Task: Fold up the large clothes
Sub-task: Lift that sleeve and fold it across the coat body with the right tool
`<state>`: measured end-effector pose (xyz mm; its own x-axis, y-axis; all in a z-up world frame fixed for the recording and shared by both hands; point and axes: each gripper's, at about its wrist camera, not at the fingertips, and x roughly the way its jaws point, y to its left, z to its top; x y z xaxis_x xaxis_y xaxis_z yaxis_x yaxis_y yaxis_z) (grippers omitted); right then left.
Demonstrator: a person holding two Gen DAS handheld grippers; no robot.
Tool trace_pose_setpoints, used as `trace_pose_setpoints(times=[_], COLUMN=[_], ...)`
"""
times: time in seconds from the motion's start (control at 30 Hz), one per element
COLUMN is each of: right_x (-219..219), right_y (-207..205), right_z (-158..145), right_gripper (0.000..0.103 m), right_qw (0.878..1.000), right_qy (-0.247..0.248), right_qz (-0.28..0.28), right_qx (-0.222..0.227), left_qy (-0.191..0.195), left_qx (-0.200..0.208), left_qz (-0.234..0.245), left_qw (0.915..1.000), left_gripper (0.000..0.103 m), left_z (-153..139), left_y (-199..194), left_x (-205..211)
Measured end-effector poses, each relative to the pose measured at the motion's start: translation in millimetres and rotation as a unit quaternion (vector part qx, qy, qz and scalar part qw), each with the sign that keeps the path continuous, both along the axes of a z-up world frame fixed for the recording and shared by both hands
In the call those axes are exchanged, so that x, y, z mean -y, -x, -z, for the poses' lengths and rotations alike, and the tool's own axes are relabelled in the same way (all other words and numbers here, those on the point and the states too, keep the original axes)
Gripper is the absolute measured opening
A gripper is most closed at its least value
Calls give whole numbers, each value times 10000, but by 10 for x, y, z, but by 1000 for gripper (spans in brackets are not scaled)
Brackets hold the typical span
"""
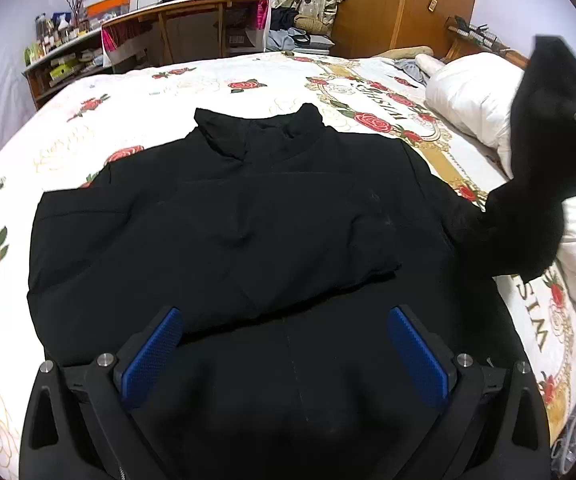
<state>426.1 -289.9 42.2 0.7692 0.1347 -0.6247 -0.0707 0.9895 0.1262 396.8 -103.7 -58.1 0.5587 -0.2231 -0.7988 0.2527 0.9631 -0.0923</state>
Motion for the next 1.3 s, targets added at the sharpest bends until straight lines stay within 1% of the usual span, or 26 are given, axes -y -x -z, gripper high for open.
trace_pose_setpoints(times=[0.07,0.1,0.17,0.2,0.3,0.37,0.4,0.43,0.47,0.57,0.63,0.67,0.73,0.83,0.9,0.93,1.0,1.03,1.1,1.13,1.2,1.23,1.27,1.3], right_x=[-84,-148,-240,-233,-135,-80,-28,-21,5,34,109,189,374,602,732,794,902,952,1021,1073,1133,1166,1182,1214], right_y=[-47,-77,-63,-61,2,64,94,118,138,235,321,382,489,619,717,745,809,836,888,918,941,970,969,959], right_z=[163,255,341,372,339,253,199,169,116,-55,-152,-207,-257,-233,-91,-30,202,263,507,577,780,826,899,968], right_gripper=[6,6,7,8,20,31,47,65,69,69,69,69,69,69,69,69,69,69,69,69,69,69,69,69], right_qw=[9990,9983,9977,9972,9947,9937,9914,9900,9893,9891,9859,9846,9852,9906,9941,9946,9956,9960,9962,9958,9944,9945,9945,9942], right_qy=[-266,-248,-172,-247,-662,-835,-1056,-1170,-1227,-1203,-1363,-1457,-1511,-1297,-1077,-1035,-884,-799,-584,-568,-377,-300,-209,-246], right_qz=[-232,-299,-397,-416,-532,-608,-677,-707,-717,-834,-968,-967,-802,-410,-61,30,249,316,483,525,719,725,735,741], right_qx=[-279,-432,-524,-574,-582,-426,-372,-353,-326,-170,-82,30,124,164,81,22,-174,-247,-436,-496,-675,-693,-716,-740], left_qy=[108,169,177,188,402,734,880,946,938,865,831,815,839,903,942,864,792,792,860,860,670,618,654,692], left_qx=[-11,-10,-46,-82,-206,-323,-353,-352,-321,-282,-287,-280,-288,-333,-418,-456,-382,-392,-417,-449,-441,-484,-573,-720], left_qz=[-41,-62,-68,-42,20,110,145,159,147,172,224,247,274,405,560,664,828,909,991,1008,967,939,867,811], left_qw=[9999,9998,9998,9998,9990,9967,9954,9948,9950,9957,9959,9960,9957,9945,9931,9930,9927,9919,9905,9902,9921,9925,9924,9917], left_gripper=[103,103,103,103,103,103,103,103,103,103,103,103,103,103,103,103,103,103,103,103,103,103,103,103], left_z=[12,25,63,92,124,114,101,83,63,34,21,14,4,-2,15,30,27,30,44,64,112,146,185,231], left_y=[18,29,40,43,40,34,32,33,35,52,73,80,72,29,-42,-88,-149,-177,-270,-323,-428,-486,-551,-621], left_x=[-74,-104,-114,-112,-104,-80,-62,-45,-21,49,73,85,109,219,342,432,605,677,819,880,1005,1059,1098,1136])
